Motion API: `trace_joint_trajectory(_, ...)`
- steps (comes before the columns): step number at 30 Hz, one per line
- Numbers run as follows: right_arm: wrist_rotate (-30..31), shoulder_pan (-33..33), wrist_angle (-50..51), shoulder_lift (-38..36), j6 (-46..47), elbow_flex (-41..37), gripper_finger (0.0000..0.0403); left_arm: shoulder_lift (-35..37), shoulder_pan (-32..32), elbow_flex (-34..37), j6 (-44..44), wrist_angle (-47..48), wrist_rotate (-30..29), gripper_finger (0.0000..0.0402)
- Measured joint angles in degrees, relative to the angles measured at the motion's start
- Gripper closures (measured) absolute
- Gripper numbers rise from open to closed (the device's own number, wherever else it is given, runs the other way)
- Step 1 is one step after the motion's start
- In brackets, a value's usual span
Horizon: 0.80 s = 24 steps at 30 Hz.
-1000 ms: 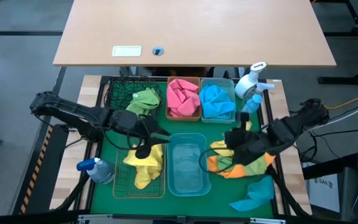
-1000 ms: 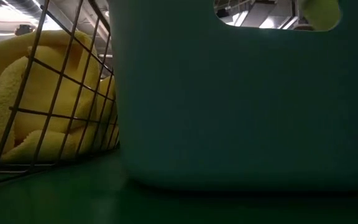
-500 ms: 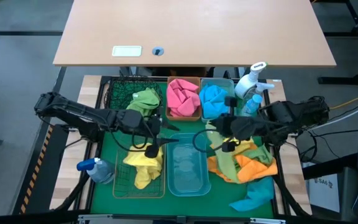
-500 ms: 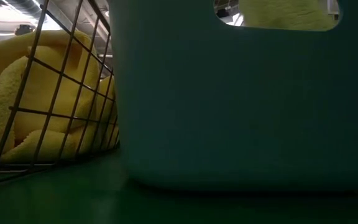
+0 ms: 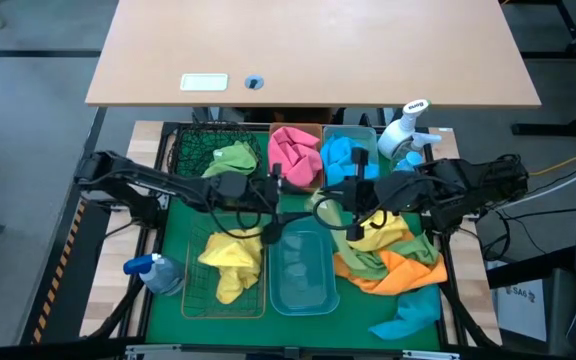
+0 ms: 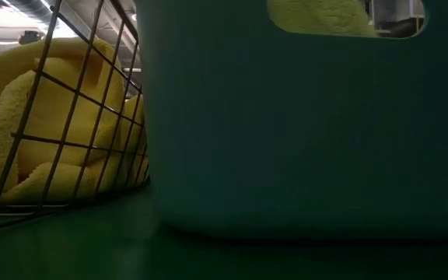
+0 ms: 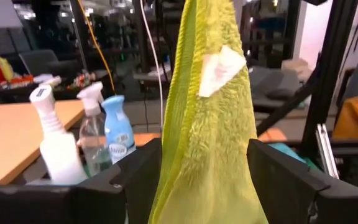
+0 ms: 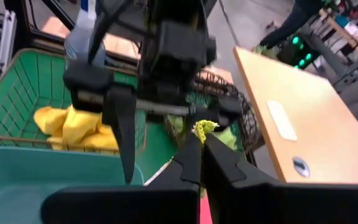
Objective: Sort microfiber towel by color & place in baskets
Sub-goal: Put the green towel into the black basket
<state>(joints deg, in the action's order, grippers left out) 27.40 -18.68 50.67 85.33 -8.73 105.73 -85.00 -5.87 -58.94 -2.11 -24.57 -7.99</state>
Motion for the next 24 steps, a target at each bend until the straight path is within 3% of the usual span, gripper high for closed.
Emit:
trace_joint_trajectory(9, 0.1, 0.4, -8.5, 2.1, -6.0, -0.1, 0.0400, -6.0, 0.0, 0.0, -0.1, -11.5, 0.4, 0.0172)
trace_joint_trajectory(15, 0.5, 0.4, -14.2, 3.2, -11.1, -0.1, 0.0400, -7.5, 0.2, 0.1, 0.0, -12.7, 1.7, 0.0183)
trace_joint_trajectory(19, 0.6, 0.3, -14.7, 3.0, -11.1, -0.1, 0.0400, -7.4, 0.2, 0.1, 0.0, -12.4, 1.4, 0.0219)
trace_joint_trajectory(24, 0.5, 0.3, -14.5, 3.1, -10.8, -0.1, 0.0400, -7.2, 0.4, 0.1, 0.0, -12.4, 1.2, 0.0299)
